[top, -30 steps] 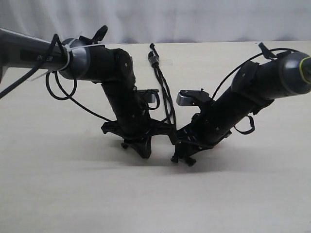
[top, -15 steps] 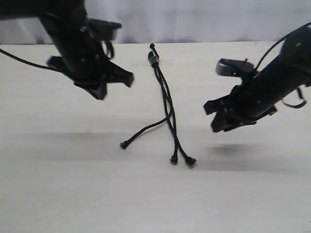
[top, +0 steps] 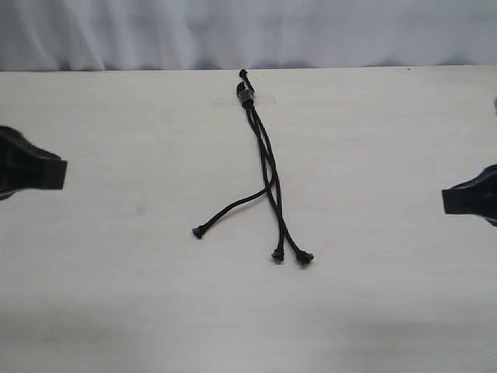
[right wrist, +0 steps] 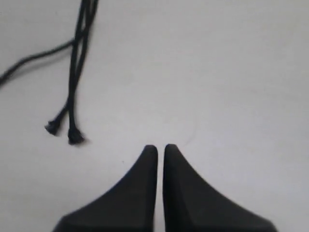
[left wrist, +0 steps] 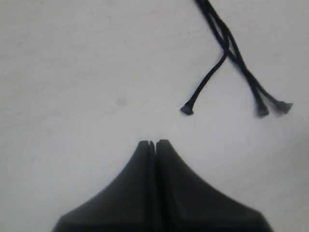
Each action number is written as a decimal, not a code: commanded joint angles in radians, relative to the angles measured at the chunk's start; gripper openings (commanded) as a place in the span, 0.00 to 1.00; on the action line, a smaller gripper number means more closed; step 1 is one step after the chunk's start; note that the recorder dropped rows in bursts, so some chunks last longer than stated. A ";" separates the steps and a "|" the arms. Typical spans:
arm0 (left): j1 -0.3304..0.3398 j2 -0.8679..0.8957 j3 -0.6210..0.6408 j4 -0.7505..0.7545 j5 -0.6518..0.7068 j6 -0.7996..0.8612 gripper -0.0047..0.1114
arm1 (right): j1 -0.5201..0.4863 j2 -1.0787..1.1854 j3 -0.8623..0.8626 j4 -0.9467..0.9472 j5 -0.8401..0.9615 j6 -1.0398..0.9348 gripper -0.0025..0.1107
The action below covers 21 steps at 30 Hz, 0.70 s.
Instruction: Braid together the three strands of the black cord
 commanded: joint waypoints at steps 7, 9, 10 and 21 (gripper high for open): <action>0.003 -0.399 0.138 -0.027 -0.123 -0.030 0.04 | -0.004 -0.573 0.220 0.131 -0.164 0.005 0.06; 0.003 -0.441 0.138 -0.027 -0.123 -0.030 0.04 | -0.004 -0.649 0.222 0.131 -0.162 0.005 0.06; 0.003 -0.469 0.138 -0.027 -0.123 -0.030 0.04 | -0.004 -0.687 0.222 0.131 -0.162 0.005 0.06; 0.003 -0.559 0.138 -0.027 -0.123 -0.030 0.04 | -0.031 -0.954 0.308 -0.048 -0.196 0.072 0.06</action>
